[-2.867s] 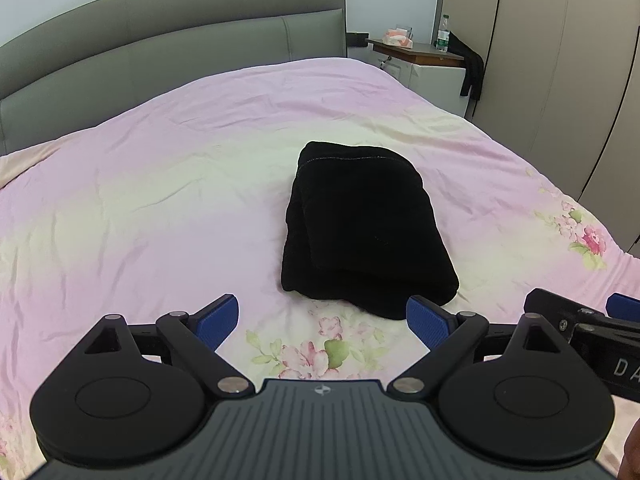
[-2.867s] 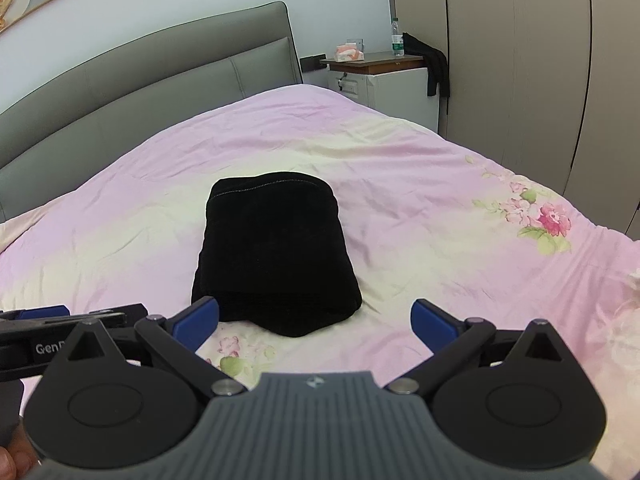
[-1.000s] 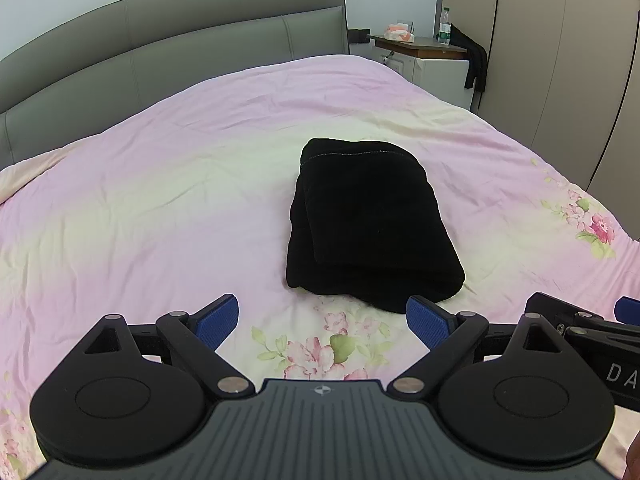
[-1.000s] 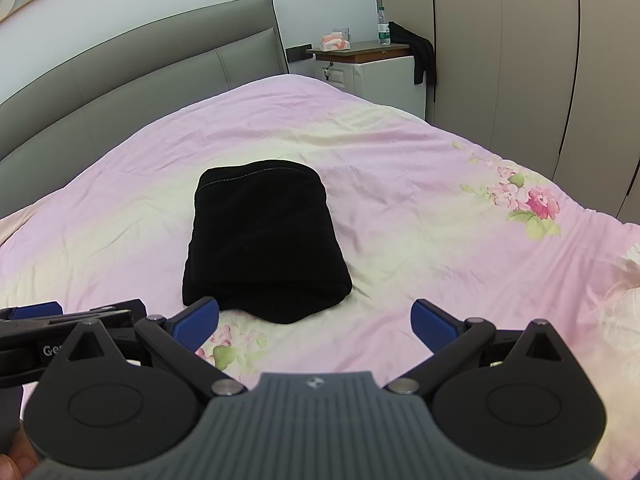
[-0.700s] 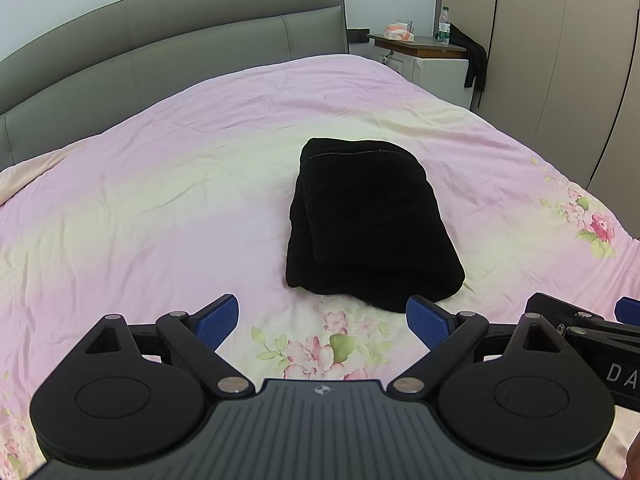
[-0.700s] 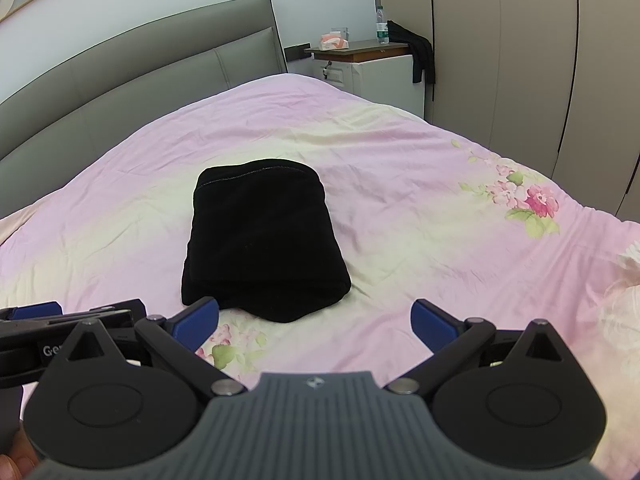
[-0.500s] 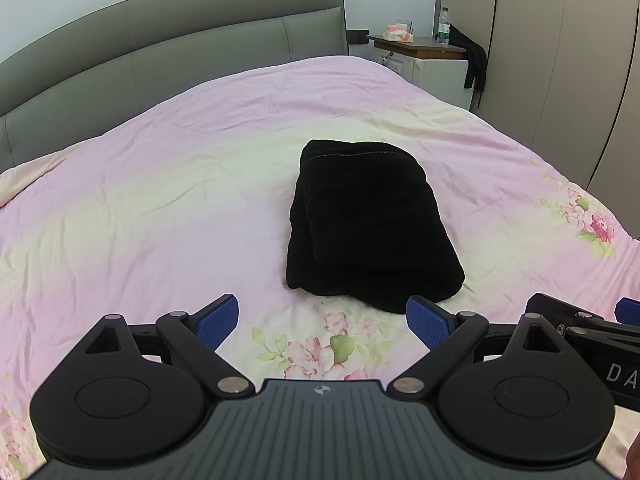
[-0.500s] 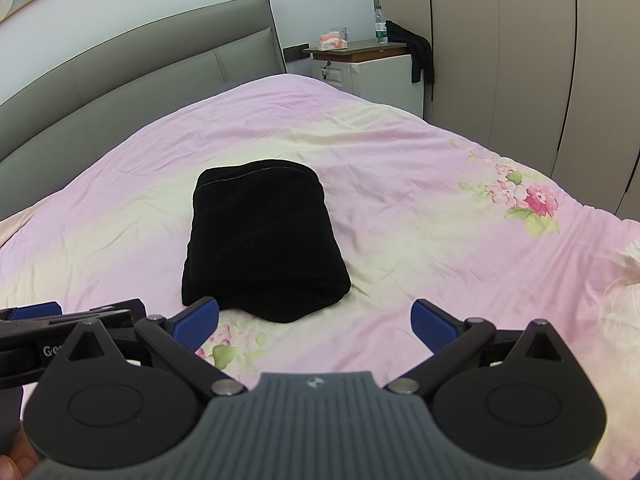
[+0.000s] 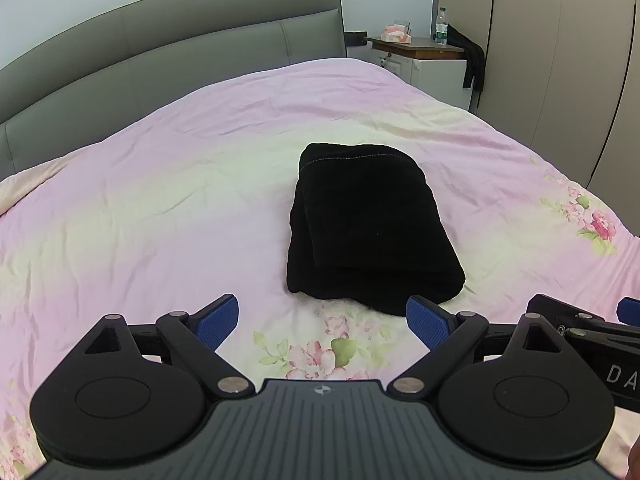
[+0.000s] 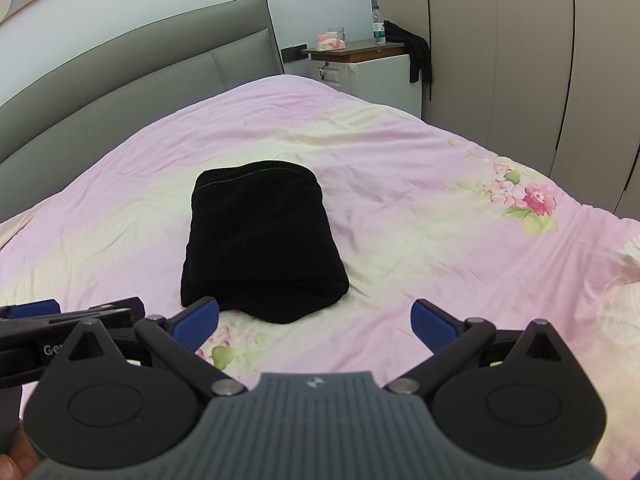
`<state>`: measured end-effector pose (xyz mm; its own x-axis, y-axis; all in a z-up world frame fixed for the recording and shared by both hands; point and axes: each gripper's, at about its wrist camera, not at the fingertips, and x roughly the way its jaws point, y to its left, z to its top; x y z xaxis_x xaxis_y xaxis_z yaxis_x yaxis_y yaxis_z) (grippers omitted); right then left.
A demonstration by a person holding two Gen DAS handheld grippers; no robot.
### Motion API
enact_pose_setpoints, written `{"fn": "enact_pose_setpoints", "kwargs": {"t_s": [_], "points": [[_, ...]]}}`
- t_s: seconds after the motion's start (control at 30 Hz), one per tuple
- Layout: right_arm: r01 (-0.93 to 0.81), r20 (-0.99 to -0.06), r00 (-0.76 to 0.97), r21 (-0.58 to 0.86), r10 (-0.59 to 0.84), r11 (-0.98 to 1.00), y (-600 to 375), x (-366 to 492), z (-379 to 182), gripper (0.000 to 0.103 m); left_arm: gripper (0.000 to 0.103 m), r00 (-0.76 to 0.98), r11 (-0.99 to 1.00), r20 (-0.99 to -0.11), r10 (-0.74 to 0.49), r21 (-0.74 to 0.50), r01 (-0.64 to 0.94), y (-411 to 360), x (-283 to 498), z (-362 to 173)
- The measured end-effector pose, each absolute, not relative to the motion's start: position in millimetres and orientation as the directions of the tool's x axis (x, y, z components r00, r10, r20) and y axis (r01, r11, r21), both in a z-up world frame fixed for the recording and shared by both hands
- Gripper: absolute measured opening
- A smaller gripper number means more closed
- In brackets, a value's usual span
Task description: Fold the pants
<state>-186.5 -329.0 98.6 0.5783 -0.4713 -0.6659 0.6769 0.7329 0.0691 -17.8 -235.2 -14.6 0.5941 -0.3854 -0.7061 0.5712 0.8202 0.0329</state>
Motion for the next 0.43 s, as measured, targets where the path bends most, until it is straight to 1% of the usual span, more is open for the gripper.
{"fn": "enact_pose_setpoints", "kwargs": {"t_s": [0.43], "points": [[0.676,-0.667,0.578,0.067,-0.471,0.734,-327.5,-186.8,99.3,0.098,0.103,0.601,0.814,-0.695,-0.394,0.041,0.580,-232.6,-19.0,-14.4]]}}
